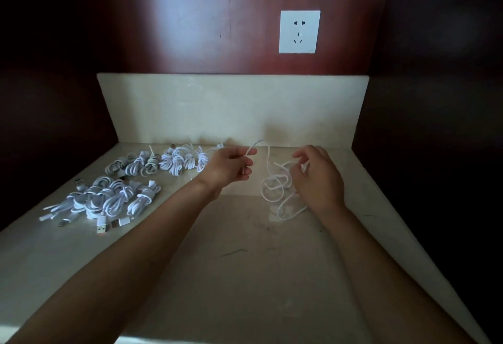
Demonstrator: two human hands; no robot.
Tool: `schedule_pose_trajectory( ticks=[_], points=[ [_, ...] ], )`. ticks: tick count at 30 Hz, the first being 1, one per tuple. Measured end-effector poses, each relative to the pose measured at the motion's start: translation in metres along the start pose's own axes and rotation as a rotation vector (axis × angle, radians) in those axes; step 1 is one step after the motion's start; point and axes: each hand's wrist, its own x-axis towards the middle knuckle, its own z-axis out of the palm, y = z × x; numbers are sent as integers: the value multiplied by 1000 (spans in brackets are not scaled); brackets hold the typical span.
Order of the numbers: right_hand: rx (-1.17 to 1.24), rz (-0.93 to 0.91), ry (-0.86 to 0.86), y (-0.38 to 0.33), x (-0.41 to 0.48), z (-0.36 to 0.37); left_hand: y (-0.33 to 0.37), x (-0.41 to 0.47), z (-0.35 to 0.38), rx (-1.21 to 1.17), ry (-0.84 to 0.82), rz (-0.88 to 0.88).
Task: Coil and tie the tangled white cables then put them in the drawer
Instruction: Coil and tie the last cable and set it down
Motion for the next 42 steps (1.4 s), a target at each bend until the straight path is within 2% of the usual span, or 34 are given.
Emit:
schedule_pose_trajectory(
  ticks=[3,7,12,20,24,27,32,38,42],
  points=[
    [133,-107,10,-20,-4,9,2,-19,-6,-58,3,-5],
    [167,-196,-126,-48,-4,29,-2,-30,-10,-86,26,-21],
    [218,14,-174,-65,-3,55,-13,-31,-22,-167,25,-73],
    [271,56,-345,-54,-11,78,-12,-31,-33,-192,-5,-104],
    [338,-16,-290,-48,-14,70,-9,-33,-31,-136,-66,-163],
    [237,-74,-211,-42,-9,61,-11,-34,-30,-149,-87,-149],
    [132,-107,-256,-34,-11,52,-18,-38,-23,-216,-109,-81],
    [119,-99,-185,-36,-15,54,-23,-39,-23,-310,-177,-224],
    [115,-121,-148,-32,-18,54,-24,-37,-20,-327,-167,-180]
  ],
)
